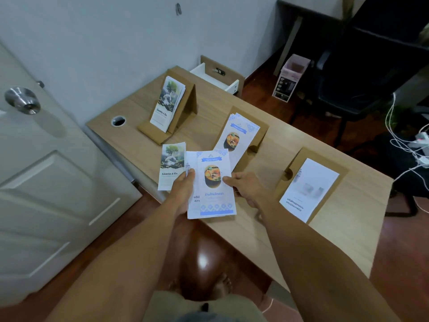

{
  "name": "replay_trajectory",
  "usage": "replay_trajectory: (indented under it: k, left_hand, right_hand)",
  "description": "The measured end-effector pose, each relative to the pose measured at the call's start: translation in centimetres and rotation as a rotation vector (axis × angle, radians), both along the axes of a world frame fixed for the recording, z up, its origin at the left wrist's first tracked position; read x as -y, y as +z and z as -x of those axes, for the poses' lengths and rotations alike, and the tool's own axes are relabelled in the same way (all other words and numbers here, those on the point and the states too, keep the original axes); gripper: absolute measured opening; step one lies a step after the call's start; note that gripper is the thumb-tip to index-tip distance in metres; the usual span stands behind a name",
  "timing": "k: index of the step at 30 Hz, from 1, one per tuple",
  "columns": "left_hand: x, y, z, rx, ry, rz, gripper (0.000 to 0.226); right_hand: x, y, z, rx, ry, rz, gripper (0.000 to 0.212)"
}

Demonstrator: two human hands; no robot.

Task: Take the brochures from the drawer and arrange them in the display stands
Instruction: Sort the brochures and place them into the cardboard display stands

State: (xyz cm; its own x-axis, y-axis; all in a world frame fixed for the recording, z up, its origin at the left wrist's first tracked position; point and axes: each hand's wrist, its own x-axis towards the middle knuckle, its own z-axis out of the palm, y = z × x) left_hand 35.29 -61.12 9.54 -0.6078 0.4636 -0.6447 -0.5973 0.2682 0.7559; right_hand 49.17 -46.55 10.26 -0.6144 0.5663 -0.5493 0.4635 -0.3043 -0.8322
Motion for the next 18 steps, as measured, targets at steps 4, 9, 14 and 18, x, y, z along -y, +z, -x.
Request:
replay_trajectory:
  k: [4,9,14,18]
  left_hand:
    - [1.8,-0.1,-1.3,-0.079,-0.024,0.014,0.023]
    - [5.1,-0.8,-1.2,-0.182,-0.047,0.057,0.019]
    - [8.5,-1.3,-2.3,-0.157,-0.08,0.046,0.028]
    - [10.6,-2.8,-3.1,-0.138,-0.123,0.09,0.035]
  right_hand:
    - [1.6,-0.6,-2.7,0.046,-0.058,-0.014,0.019]
    - [3.8,-2.3,-5.7,0.148,-0.204,-0.037,0.009]
    - [7.7,-3.7,-8.5,0.224,-0.244,-0.019,0.014]
    - [10.1,-5.0,-10.0,0.285,-0.299,-0.018,0.011]
